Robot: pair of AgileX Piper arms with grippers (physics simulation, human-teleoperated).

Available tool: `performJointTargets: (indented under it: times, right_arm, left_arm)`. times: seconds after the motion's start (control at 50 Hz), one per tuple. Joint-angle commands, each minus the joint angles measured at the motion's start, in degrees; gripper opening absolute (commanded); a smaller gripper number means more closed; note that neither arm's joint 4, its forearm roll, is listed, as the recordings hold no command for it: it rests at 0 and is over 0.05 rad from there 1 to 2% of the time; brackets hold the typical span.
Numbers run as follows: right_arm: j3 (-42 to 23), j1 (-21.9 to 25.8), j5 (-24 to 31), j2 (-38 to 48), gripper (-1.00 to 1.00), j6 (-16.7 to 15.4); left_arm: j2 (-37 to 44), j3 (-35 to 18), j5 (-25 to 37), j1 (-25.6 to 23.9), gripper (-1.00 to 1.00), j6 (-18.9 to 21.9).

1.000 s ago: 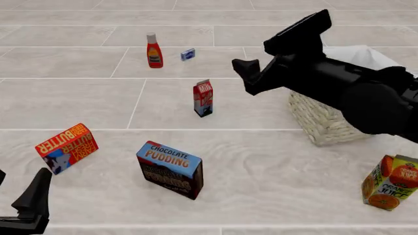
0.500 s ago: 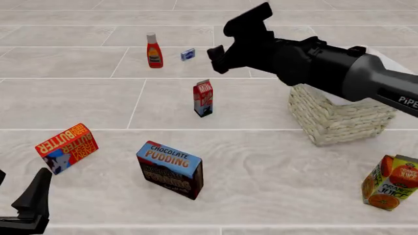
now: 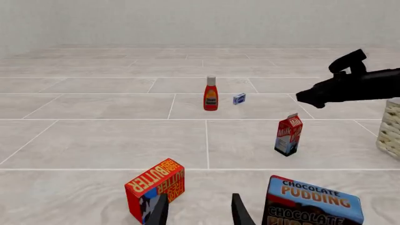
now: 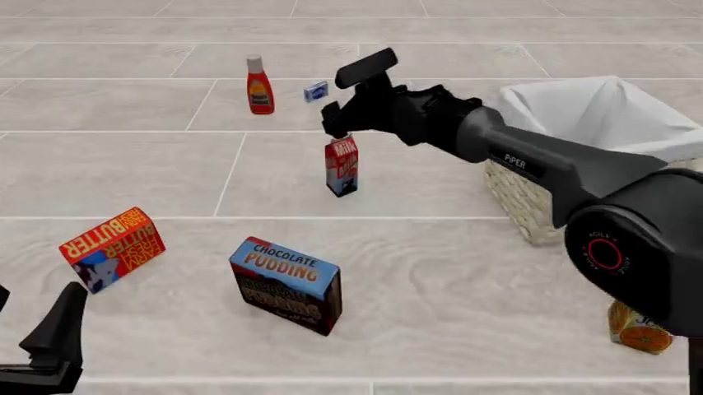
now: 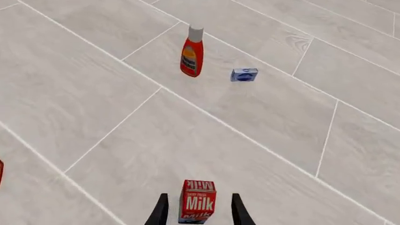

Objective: Pick the milk and place it in the basket.

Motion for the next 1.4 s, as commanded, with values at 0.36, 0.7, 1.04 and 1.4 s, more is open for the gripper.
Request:
performJointTargets:
  times: [0.36, 0.7, 1.04, 1.4]
  right_arm:
    - [-13.65, -1.24, 2.65, 15.60, 1.00, 1.89]
    - [-15.00, -0.45, 2.50, 19.65, 1.00, 2.51]
    - [-14.89, -0.24, 2.09, 20.87, -1.00, 2.95]
    - [-5.38, -0.89, -3.68, 12.46, -1.00, 0.99]
  left_arm:
    - [-0.01, 0.00, 0.00, 0.00, 1.00, 0.01]
    - [0.00, 0.00, 0.00, 0.00, 1.00, -0.01]
    - [0.00, 0.00, 0.00, -0.01, 1.00, 0.00]
    - [0.00, 0.00, 0.00, 0.00, 1.00, -0.01]
